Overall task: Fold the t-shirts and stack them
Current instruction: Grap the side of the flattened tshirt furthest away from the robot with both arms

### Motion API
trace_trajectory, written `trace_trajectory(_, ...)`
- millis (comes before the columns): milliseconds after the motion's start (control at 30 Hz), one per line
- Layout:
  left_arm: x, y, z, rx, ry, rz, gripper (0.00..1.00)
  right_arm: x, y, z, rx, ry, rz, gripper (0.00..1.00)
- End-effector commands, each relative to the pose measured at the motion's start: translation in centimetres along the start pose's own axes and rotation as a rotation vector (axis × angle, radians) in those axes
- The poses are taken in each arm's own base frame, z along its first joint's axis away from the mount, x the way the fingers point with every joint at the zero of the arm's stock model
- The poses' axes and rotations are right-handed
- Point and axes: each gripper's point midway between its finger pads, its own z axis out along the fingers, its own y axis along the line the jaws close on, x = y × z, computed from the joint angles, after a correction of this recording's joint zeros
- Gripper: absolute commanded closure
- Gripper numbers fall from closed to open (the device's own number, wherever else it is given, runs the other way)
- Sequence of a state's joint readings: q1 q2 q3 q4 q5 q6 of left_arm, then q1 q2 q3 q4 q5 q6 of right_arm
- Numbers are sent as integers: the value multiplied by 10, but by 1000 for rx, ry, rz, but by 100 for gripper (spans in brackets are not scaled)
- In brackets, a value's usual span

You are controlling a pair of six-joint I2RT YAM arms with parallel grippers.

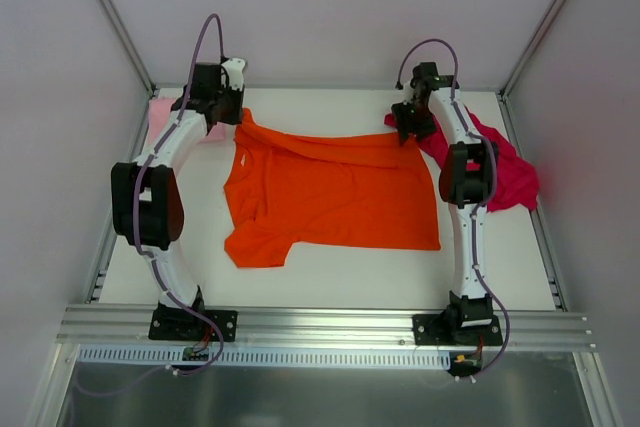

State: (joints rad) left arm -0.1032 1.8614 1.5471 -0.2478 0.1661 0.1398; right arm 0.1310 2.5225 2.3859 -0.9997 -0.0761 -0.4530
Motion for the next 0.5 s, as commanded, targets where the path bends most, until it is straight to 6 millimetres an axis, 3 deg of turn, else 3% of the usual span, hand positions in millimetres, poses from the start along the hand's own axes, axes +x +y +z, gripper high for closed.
trace_trajectory(0, -27, -2, -22, 13, -92, 1, 100, -11, 6, -5, 1, -28, -23, 43)
trace_trajectory(167, -27, -3, -25, 19, -95, 0, 100, -6, 7, -2, 7, 0, -30, 58)
trace_trajectory(267, -27, -3, -26, 19, -98, -1, 100, -6, 6, -4, 12, -1, -33, 77)
trace_trajectory(300, -25, -3, -26, 21, -94, -2, 100, -7, 6, -5, 13, -4, -35, 88)
trace_trajectory(367, -26, -3, -27, 19, -95, -3, 100, -6, 5, -7, 20, -1, -35, 98)
trace_trajectory(467, -26, -3, -28, 21, -97, -2, 100, -7, 4, -13, 26, -11, -37, 99)
